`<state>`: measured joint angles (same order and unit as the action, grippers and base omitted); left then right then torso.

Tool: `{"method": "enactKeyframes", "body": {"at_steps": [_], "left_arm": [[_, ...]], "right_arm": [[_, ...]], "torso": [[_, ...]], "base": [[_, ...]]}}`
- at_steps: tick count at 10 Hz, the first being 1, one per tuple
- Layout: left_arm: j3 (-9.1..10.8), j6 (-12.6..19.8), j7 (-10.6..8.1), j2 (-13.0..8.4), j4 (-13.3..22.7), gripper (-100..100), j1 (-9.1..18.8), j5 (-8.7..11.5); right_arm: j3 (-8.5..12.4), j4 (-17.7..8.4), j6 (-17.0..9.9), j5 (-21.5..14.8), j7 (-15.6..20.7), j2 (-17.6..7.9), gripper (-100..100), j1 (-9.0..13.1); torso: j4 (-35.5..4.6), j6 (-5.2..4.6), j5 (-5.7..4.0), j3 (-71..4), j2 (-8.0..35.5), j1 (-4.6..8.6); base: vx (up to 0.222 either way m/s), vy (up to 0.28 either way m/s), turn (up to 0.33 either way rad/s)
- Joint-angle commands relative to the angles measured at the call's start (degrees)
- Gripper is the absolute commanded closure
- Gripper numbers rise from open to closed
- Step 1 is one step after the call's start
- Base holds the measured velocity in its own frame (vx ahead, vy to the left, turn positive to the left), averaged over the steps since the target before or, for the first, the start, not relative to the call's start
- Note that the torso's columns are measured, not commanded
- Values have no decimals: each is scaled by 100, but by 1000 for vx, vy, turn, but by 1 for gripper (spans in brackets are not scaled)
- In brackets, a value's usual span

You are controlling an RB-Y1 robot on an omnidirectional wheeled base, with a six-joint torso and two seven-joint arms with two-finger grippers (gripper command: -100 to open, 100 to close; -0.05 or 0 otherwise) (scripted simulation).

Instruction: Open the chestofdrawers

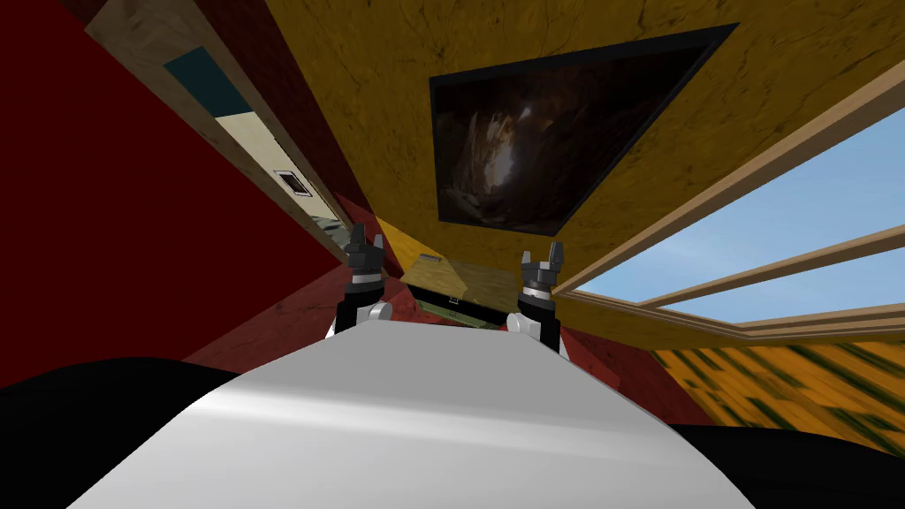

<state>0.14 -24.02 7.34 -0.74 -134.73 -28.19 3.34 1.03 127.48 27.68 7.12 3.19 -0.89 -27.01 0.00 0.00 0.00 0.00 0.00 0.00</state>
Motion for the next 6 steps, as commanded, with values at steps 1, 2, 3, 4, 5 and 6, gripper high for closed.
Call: {"method": "enactKeyframes", "body": {"at_steps": [1, 2, 3, 4, 5, 6], "left_arm": [[0, 0, 0, 0, 0, 0, 0, 0], [0, 0, 0, 0, 0, 0, 0, 0], [0, 0, 0, 0, -1, 0, 0, 0], [0, 0, 0, 0, -1, 0, 0, 0], [0, 0, 0, 0, -1, 0, 0, 0], [0, 0, 0, 0, -1, 0, 0, 0]], "right_arm": [[0, 0, 0, 0, 0, 0, 0, 0], [0, 0, 0, 0, 0, 0, 0, 0], [0, 1, 0, 0, 0, 0, 0, 0], [0, 1, 0, 0, 0, 0, 0, 0], [0, 1, 0, 0, 0, 0, 0, 0], [0, 1, 0, 0, 0, 0, 0, 0]], "torso": [[-235, 0, 0, -467, 232, 0], [-600, 0, 0, -1200, 597, 0], [-1006, 0, 0, -2014, 1003, 0], [-1424, 0, 0, -2850, 1422, 0], [-1846, 0, 0, -3692, 1845, 0], [-2268, 0, 0, -4536, 2269, 0]], "base": [[0, 0, 0], [0, 0, 0], [0, 0, 0], [0, 0, 0], [0, 0, 0], [0, 0, 0]]}}
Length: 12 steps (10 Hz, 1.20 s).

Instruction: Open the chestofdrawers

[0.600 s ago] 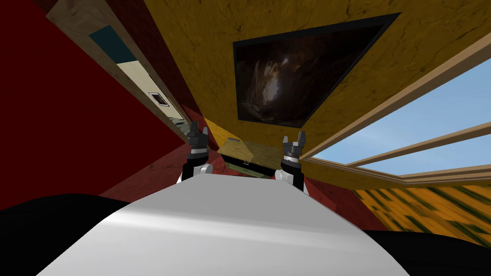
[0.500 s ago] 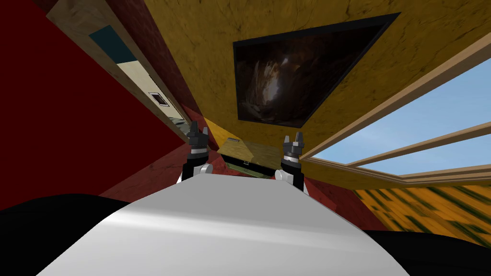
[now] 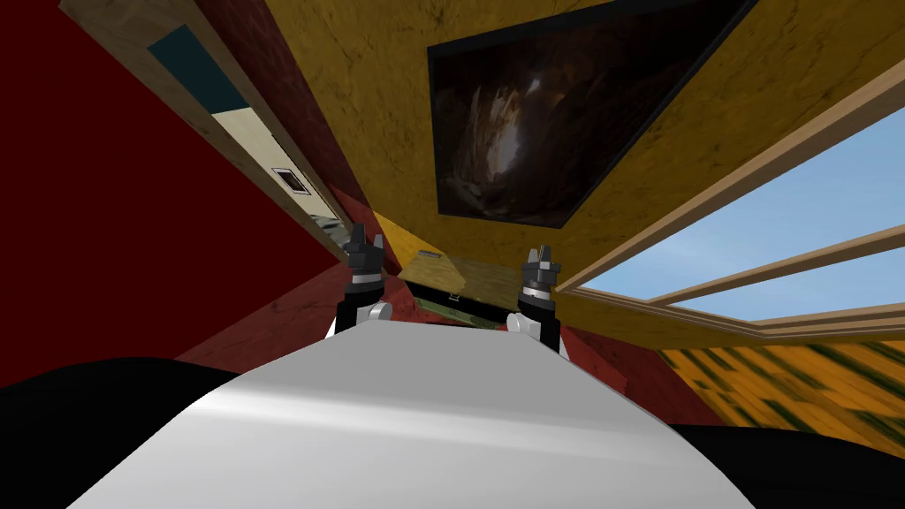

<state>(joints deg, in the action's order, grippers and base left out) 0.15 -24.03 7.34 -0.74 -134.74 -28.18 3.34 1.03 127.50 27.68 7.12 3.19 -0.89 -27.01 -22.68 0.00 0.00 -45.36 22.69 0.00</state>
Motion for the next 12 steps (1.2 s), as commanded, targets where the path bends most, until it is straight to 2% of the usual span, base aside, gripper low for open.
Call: {"method": "enactKeyframes", "body": {"at_steps": [1, 3, 4, 5, 6, 8, 9, 10, 11, 12], "left_arm": [[0, 0, 0, 0, 0, 0, 0, 0], [0, 0, 0, 0, 0, 0, 0, 0], [0, 0, 0, 0, 0, 0, 0, 0], [0, 0, 0, 0, 2, 0, 0, 0], [-1, 1, 0, 1, 2, 0, 0, 0], [-1, 1, 0, 1, 3, 0, 0, 0], [-1, 1, 0, 1, 3, 0, 0, 0], [-1, 1, 0, 1, 3, 0, 0, 0], [-1, 1, 0, 1, 3, 0, 0, 0], [-1, 1, 0, 1, 3, 0, 0, 0]], "right_arm": [[0, 0, 0, 0, 0, 0, 0, 0], [0, 0, 0, 0, 0, 0, 0, 0], [-60, -156, -224, -243, -24, -197, -100, 3], [-60, -156, -224, -243, -24, -197, -100, 3], [-101, -259, -372, -403, -39, -283, -100, 5], [-209, -528, -721, -745, -78, -438, -100, 11], [-209, -528, -764, -827, -78, -438, -100, 11], [-276, -692, -963, -1039, -101, -503, -100, 16], [-276, -692, -1003, -1085, -101, -503, -100, 16], [-350, -875, -1220, -1324, -126, -559, -100, 22]], "torso": [[-423, 0, 0, -845, 424, 0], [-1269, 0, 0, -2537, 1270, 0], [-1692, 0, 0, -3383, 1693, 0], [-1882, 0, 2, -3773, 1892, -8], [-1939, 1, 3, -3884, 1947, -8], [-1959, 0, 1, -3916, 1964, -5], [-1961, 0, 1, -3918, 1962, -4], [-1959, -1, 0, -3923, 1956, 3], [-1959, 0, -1, -3922, 1958, 2], [-1959, 0, 0, -3923, 1955, 2]], "base": [[0, 0, 0], [0, 0, 0], [-16, 31, 20], [-32, 35, 5], [-34, 43, 13], [-52, 55, 25], [-33, 47, 10], [-42, 47, 24], [-31, 46, 12], [-27, 54, 21]]}}
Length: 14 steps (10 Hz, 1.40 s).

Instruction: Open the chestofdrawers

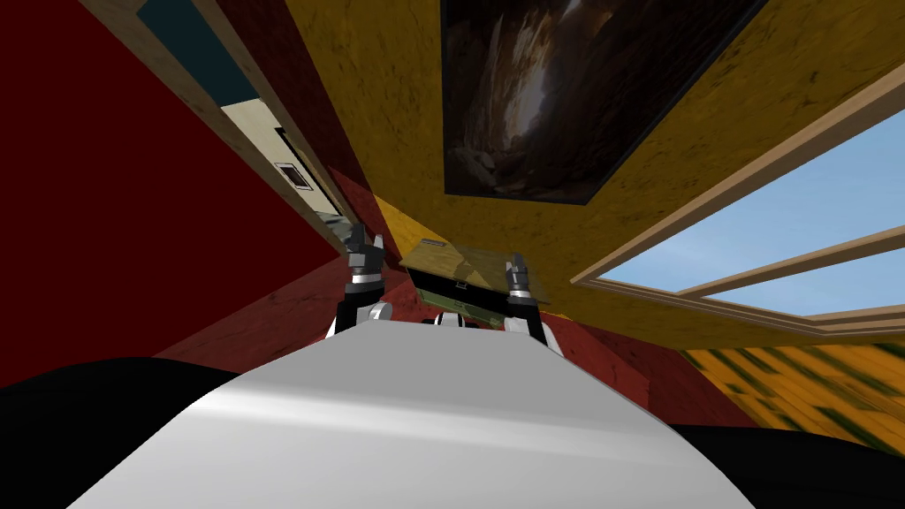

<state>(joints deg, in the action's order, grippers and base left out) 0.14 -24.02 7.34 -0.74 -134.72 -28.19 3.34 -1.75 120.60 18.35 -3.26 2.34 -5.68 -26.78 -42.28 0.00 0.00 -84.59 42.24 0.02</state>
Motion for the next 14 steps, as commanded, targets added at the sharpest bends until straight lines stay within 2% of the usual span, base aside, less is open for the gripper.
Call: {"method": "enactKeyframes", "body": {"at_steps": [1, 2, 3, 4, 5, 6, 7, 8, 10, 11, 12, 13, 14], "left_arm": [[0, 0, 0, 0, 0, 0, 0, 0], [0, 0, 0, 0, 0, 0, 0, 0], [0, 0, 0, 0, 0, 0, 0, 0], [0, 0, 0, 0, 0, 0, 0, 0], [0, 0, 0, 0, 0, 0, 0, 0], [0, 0, 0, 0, 0, 0, 0, 0], [0, 0, 0, 0, 0, 0, 0, 0], [0, 0, 0, 0, 0, 0, 0, 0], [0, 0, 0, 0, 0, 0, 0, 0], [0, 0, 0, 0, 0, 0, 0, 0], [0, 0, 0, 0, 0, 0, 0, 0], [0, 0, 0, 0, 0, 0, 0, 0], [0, 0, 0, 0, 0, 0, 0, 0]], "right_arm": [[-72, -185, -335, -333, -41, -81, -100, 0], [-154, -381, -626, -557, -67, -129, -100, 7], [-154, -384, -626, -644, -67, -129, -100, 7], [-243, -598, -856, -858, -94, -171, -100, 16], [-243, -598, -939, -978, -94, -171, -100, 16], [-338, -783, -1192, -1165, -122, -207, -100, 27], [-338, -825, -1271, -1313, -122, -207, -100, 27], [-439, -1065, -1465, -1479, -150, -239, -100, 40], [-439, -1065, -1604, -1704, -150, -239, -100, 40], [-545, -1316, -1767, -1924, -178, -268, -100, 55], [-545, -1316, -1895, -2090, -178, -268, -100, 55], [-545, -1316, -1988, -2090, -178, -268, -100, 55], [-655, -1458, -2140, -2356, -205, -293, -100, 72]], "torso": [[0, 1, 1, 0, 1, -4], [0, 0, 0, 0, 1, -1], [0, 1, -1, 3, 6, -2], [-3, 0, 1, 4, 7, -2], [-2, 1, 1, 5, 8, -6], [-1, 0, 1, 2, 4, -3], [0, 0, 1, 1, 2, -6], [-1, 1, 1, 1, 3, -1], [-2, 0, 1, 2, 3, 0], [0, 0, -2, -1, -1, 8], [39, 14, -28, 2, -5, -4], [70, 16, -46, -3, -14, -9], [78, 14, -51, -11, -32, 6]], "base": [[-19, 45, 19], [-30, 46, 38], [-34, 46, 16], [-39, 58, 36], [-32, 54, 19], [-30, 68, 42], [-33, 56, 20], [-38, 59, 64], [-21, 38, 4], [-18, 31, 32], [-3, 19, 26], [-5, 6, 3], [-25, 42, 34]]}}
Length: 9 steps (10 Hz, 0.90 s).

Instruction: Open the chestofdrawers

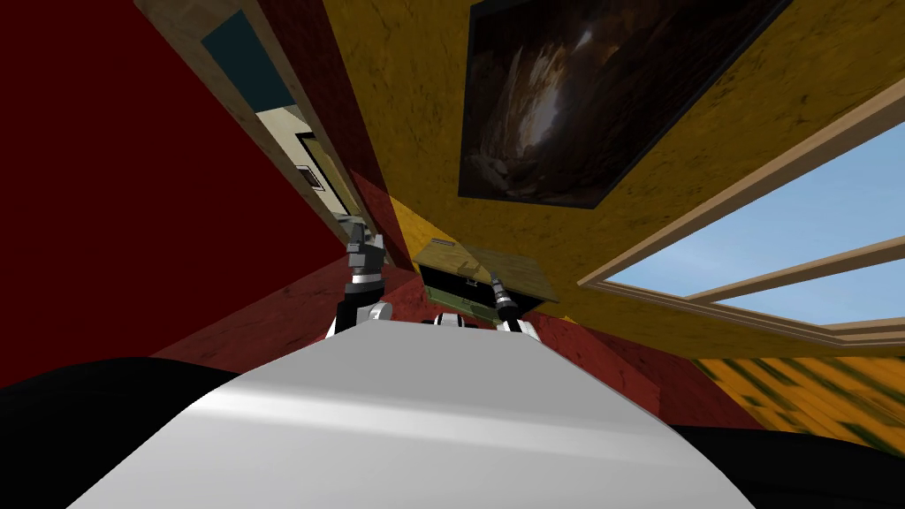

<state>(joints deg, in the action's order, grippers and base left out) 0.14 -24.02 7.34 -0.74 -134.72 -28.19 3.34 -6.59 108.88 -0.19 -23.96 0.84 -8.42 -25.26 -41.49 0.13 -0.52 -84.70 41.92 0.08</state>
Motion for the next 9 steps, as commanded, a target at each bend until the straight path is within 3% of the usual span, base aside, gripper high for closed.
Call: {"method": "enactKeyframes", "body": {"at_steps": [1, 4, 5, 6, 7, 8, 9], "left_arm": [[0, 0, 0, 0, 0, 0, 0, 0], [0, 0, 0, 0, 0, 0, 0, 0], [0, 0, 0, 0, 0, 0, 0, 0], [0, 0, 0, 0, 0, 0, 0, 0], [0, 0, 0, 0, 0, 0, 0, 0], [-1, 0, 0, 1, 0, 0, 0, 0], [0, 0, 0, 0, 0, 0, 0, 0]], "right_arm": [[-171, -352, -481, -418, -55, -18, -100, -80], [-171, -404, -512, -418, -55, -18, -100, -80], [-285, -573, -842, -678, -81, -40, -100, -60], [-285, -672, -900, -807, -81, -40, -100, -60], [-402, -946, -1061, -996, -107, -59, -100, -38], [-402, -946, -1259, -1177, -107, -59, -100, -38], [-522, -1137, -1471, -1366, -131, -75, -100, -13]], "torso": [[21, 15, -16, -6, -14, -9], [35, 24, -27, -11, -19, -14], [-37, 0, 27, -3, 6, -16], [-69, -9, 48, 13, 34, -26], [-80, -13, 53, 19, 44, -18], [-81, -12, 54, 19, 44, -20], [-81, -14, 53, 16, 41, -9]], "base": [[12, 40, 41], [-16, 16, 11], [-46, 69, 78], [-28, 63, 24], [-25, 89, 69], [-24, 80, 35], [-30, 77, 88]]}}
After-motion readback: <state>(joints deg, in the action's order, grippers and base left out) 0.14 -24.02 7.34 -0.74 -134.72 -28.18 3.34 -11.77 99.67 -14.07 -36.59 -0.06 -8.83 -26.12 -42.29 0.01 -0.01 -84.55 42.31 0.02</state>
